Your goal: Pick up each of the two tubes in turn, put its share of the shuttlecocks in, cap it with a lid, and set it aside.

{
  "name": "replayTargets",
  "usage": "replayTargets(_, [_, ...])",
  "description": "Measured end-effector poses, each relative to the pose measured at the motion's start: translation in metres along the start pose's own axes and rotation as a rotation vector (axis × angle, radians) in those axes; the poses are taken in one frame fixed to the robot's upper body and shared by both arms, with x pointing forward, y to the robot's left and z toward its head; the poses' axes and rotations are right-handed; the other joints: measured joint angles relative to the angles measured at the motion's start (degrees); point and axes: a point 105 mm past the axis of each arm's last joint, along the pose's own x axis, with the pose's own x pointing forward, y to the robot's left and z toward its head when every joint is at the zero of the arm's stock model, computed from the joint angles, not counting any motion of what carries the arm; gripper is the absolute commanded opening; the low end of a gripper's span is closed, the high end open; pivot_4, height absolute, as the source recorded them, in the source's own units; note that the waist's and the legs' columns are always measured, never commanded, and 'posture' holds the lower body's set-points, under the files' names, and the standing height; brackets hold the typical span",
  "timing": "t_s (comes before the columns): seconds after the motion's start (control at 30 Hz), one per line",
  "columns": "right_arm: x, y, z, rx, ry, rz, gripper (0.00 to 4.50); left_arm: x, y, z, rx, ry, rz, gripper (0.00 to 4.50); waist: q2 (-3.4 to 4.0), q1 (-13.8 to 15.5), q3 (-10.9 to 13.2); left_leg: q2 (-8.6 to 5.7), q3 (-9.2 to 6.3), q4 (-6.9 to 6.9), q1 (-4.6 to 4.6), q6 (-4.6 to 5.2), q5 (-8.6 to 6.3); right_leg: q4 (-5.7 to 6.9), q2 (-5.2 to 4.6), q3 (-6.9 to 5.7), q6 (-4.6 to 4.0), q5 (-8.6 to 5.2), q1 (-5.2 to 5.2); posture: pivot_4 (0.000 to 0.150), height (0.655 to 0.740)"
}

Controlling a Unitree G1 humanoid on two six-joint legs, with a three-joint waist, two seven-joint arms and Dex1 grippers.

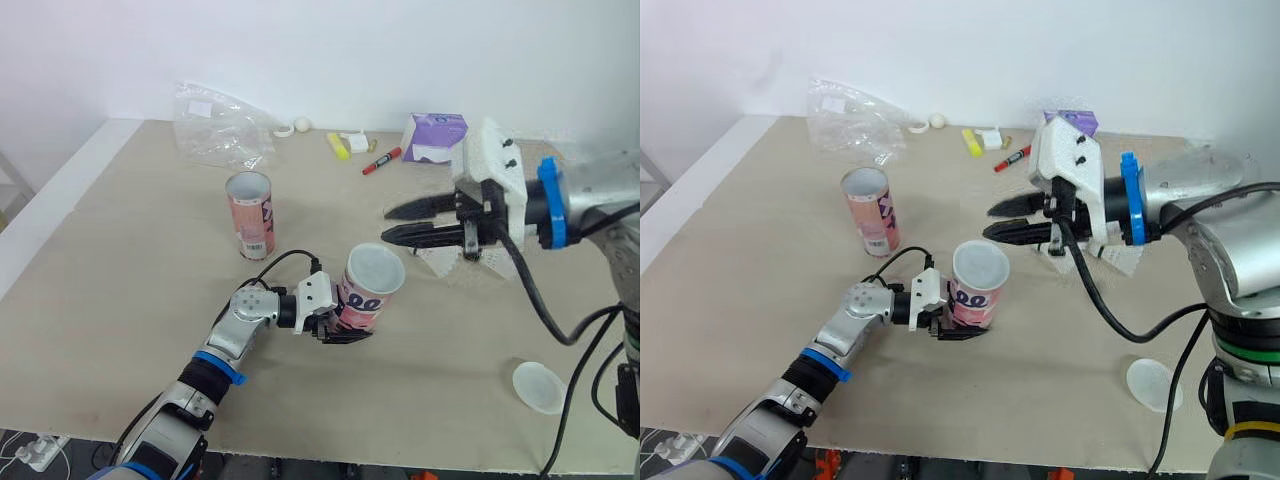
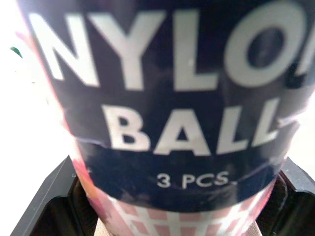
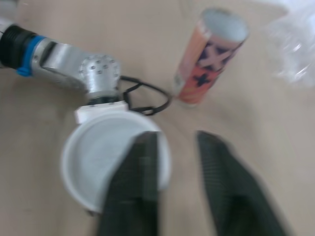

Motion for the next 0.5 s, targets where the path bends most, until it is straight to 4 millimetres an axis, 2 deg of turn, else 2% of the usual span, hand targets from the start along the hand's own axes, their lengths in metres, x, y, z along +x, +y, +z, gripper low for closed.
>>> replayTargets(0.1, [0.010, 0.006, -0.009, 0.042, 0.008, 0.003, 0.06, 0.000, 0.000, 0.000, 0.000, -0.001, 0.000, 3.66, 0.03, 0.0, 0.0, 0.00, 0.01, 0.00, -0.03, 0.00, 0.00, 0.00, -0.01, 0.01, 0.00, 0.01, -0.03, 0.150, 0.7400])
replayTargets(0.3, [0.025, 0.006, -0.013, 0.074, 0.013, -0.010, 0.06, 0.000, 0.000, 0.000, -0.002, -0.003, -0.001, 3.66, 0.04, 0.0, 0.0, 0.00, 0.01, 0.00, -0.05, 0.00, 0.00, 0.00, 0.00, -0.03, -0.01, 0.00, -0.03, 0.150, 0.7400])
replayTargets(0.5, [0.026, 0.010, -0.016, 0.046, 0.067, 0.006, 0.06, 0.000, 0.000, 0.000, -0.004, -0.002, -0.001, 3.66, 0.06, 0.0, 0.0, -0.01, 0.01, 0.00, -0.04, 0.02, 0.01, 0.00, 0.03, -0.14, -0.01, 0.00, -0.01, 0.150, 0.7400])
